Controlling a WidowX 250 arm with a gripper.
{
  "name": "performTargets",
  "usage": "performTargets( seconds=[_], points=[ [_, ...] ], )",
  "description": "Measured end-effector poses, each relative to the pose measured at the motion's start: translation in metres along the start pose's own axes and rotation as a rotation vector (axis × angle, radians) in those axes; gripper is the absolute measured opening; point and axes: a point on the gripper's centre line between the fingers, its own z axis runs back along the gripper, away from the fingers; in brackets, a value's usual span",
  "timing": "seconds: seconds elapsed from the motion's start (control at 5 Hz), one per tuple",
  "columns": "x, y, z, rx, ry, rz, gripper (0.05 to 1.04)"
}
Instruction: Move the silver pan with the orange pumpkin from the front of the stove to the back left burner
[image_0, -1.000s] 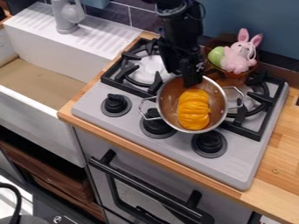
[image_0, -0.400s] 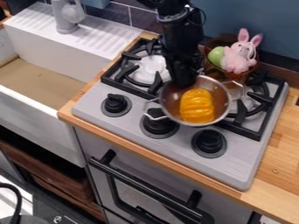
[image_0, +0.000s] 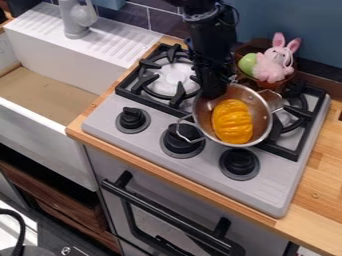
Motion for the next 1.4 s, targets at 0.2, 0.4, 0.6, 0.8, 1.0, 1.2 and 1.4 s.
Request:
performTargets(
  seconds=[0.2,0.4,0.6,0.8,1.0,1.2,1.4],
  points=[
    [-0.002,0.005,0.008,-0.005,0.016,-0.005,0.058],
    [-0.01,0.013,0.014,-0.018,0.037,0.002,0.058],
    [-0.016,0.024,0.019,0.005,0.05,-0.006,0.058],
    [-0.014,0.042,0.024,0.024,0.054,0.021,0.058],
    [-0.012,0.065,0.02,0.035,0.059,0.072,0.058],
    [-0.009,0.086,0.022,0.062,0.043,0.131,0.058],
    [-0.008,0.099,0.023,0.071,0.03,0.167,0.058]
  ],
)
